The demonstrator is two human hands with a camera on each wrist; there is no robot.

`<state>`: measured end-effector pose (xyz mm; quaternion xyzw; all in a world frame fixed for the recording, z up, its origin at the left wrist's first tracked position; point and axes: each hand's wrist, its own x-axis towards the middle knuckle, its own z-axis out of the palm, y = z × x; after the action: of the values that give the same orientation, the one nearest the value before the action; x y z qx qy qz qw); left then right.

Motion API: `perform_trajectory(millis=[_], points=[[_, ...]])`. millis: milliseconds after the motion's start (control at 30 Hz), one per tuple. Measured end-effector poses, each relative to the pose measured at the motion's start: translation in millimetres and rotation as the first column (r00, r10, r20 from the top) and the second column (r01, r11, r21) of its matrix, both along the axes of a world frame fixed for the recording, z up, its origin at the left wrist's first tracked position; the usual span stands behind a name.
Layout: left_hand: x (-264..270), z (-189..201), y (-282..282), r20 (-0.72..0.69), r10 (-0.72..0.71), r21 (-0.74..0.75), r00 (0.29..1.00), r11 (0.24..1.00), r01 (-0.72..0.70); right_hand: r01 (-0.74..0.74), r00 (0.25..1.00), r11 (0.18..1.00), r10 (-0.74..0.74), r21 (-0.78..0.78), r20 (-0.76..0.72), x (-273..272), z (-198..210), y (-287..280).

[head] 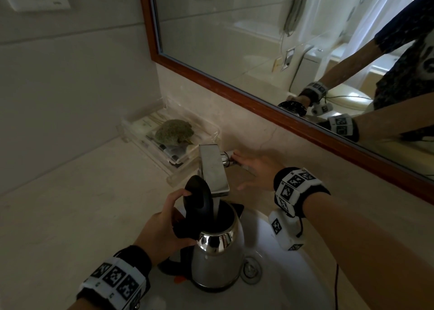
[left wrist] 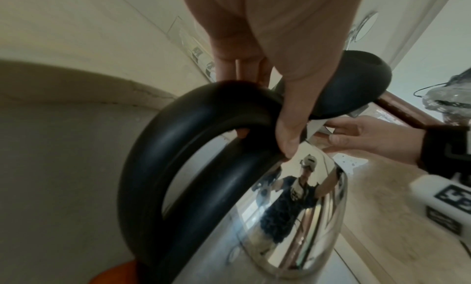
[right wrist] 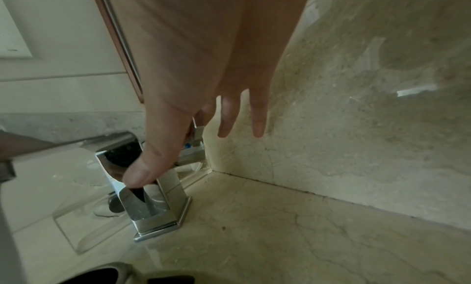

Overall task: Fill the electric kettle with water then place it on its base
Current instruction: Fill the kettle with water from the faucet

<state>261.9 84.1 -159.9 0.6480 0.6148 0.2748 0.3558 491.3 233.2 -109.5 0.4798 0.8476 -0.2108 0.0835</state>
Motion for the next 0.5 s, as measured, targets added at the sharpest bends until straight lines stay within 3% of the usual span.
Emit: perform_trajectory(millis=[500], points=[[0.8,-1.0,-0.3,0.009,0.001,-0.007,1.000,1.000,-0.001,0.000,1.000,1.000,0.000,-0.008,0.002,0.1,1.9,-1.6]])
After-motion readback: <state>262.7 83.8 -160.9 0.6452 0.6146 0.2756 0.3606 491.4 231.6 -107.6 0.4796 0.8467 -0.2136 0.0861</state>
